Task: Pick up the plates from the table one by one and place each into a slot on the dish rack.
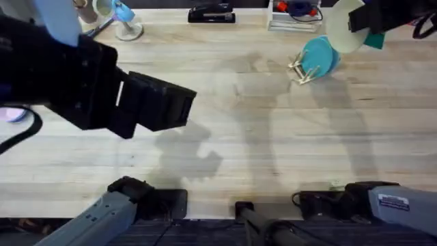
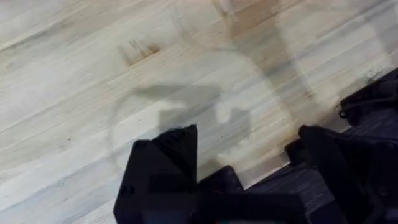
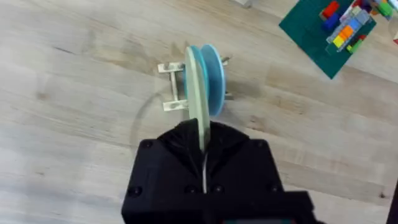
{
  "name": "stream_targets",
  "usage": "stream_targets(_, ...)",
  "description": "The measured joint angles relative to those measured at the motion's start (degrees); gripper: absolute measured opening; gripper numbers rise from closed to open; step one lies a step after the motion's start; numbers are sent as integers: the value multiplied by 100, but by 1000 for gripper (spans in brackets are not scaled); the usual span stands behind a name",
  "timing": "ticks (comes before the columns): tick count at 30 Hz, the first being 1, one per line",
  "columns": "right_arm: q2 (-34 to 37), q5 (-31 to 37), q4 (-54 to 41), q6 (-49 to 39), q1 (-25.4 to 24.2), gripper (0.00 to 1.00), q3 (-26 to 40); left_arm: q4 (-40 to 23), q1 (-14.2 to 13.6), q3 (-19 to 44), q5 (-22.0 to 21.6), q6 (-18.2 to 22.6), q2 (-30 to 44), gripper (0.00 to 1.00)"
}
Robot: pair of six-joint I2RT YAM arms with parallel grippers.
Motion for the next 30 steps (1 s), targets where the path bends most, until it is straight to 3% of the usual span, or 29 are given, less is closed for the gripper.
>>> stream_targets(30, 287, -243, 82, 1, -105, 29, 0, 2, 0, 0, 0, 0, 0, 995)
